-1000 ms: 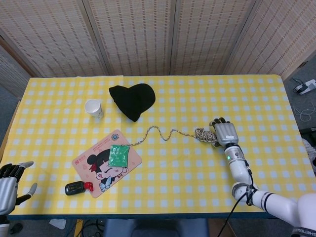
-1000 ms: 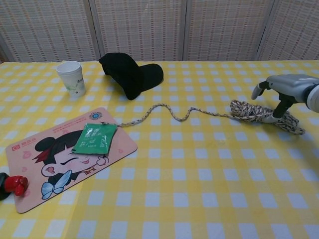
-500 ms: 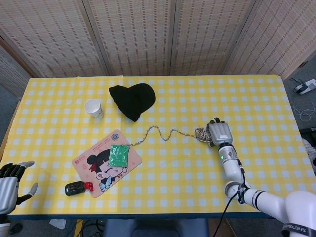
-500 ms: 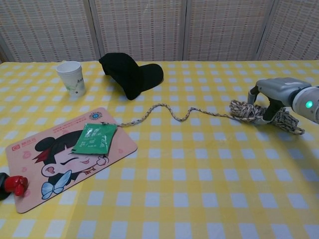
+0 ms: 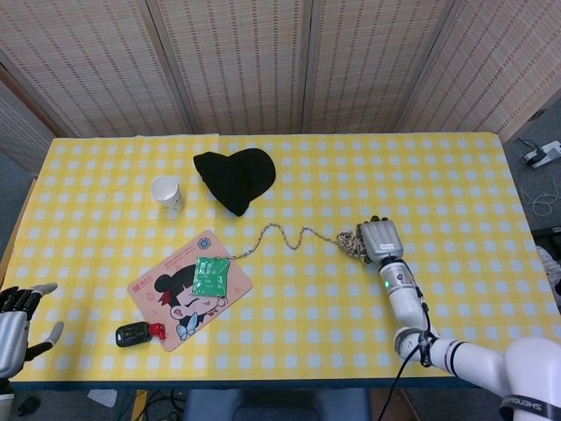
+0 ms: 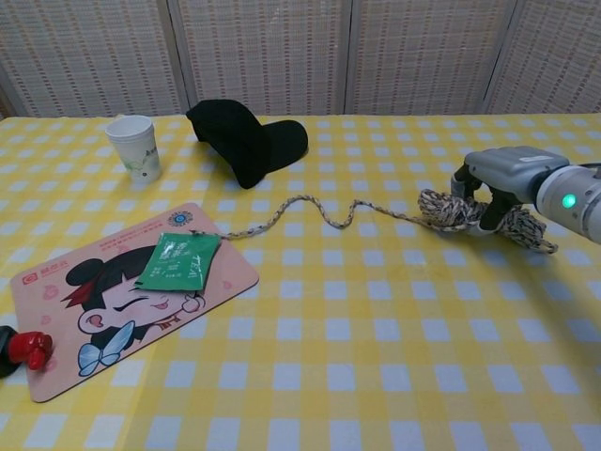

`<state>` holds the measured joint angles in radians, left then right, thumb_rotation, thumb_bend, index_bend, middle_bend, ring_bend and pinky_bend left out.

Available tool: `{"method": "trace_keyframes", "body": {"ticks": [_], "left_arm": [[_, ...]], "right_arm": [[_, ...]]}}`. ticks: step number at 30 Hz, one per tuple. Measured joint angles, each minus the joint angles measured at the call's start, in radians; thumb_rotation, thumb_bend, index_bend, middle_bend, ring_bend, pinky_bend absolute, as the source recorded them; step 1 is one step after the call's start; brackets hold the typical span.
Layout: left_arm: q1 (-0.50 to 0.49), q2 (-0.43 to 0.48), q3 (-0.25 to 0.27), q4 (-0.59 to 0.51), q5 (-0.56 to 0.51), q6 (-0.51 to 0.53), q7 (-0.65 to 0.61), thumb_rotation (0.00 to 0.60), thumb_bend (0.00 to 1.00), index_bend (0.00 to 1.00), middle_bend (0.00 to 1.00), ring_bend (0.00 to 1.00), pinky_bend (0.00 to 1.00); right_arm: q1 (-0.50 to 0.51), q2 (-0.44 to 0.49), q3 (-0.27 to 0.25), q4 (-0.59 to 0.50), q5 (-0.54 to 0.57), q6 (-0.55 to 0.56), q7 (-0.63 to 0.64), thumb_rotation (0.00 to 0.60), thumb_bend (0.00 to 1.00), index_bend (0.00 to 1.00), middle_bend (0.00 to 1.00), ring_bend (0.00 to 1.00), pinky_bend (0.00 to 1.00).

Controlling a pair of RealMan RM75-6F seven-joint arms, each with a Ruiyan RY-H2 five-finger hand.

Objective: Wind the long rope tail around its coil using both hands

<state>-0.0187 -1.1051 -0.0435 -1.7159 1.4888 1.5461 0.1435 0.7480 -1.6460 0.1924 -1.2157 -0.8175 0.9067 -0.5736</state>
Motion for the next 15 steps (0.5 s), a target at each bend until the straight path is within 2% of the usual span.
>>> {"method": "trace_keyframes", "body": {"ticks": [5,10,12,15], "left_arm": [[-0.038,0.025,-0.028,0.005,0.001,-0.028,-0.023,0.600,0.32,0.31,0.28,0.24,0.13],[-0.101,0.045,-0.065,0.012,-0.010,-0.096,-0.077,0.600,0.32,0.35,0.29,0.32,0.15],[-0.135,0.046,-0.083,0.021,-0.016,-0.129,-0.090,0.600,0.32,0.37,0.33,0.38,0.19],[-0.188,0.039,-0.104,0.038,-0.021,-0.181,-0.097,0.600,0.32,0.40,0.40,0.45,0.35]], "right_arm": [[-0.001,0.045,0.005,-0.064,-0.026,-0.001,0.026,0.600,0.93,0.68,0.53,0.40,0.60],[0.007,0.094,0.009,-0.133,-0.032,-0.005,0.024,0.600,1.00,0.70,0.56,0.48,0.71],[0.013,0.112,0.013,-0.154,-0.021,-0.009,0.019,0.600,1.00,0.71,0.57,0.50,0.73],[0.026,0.134,0.019,-0.180,0.002,-0.019,0.009,0.600,1.00,0.72,0.58,0.52,0.75]]}}
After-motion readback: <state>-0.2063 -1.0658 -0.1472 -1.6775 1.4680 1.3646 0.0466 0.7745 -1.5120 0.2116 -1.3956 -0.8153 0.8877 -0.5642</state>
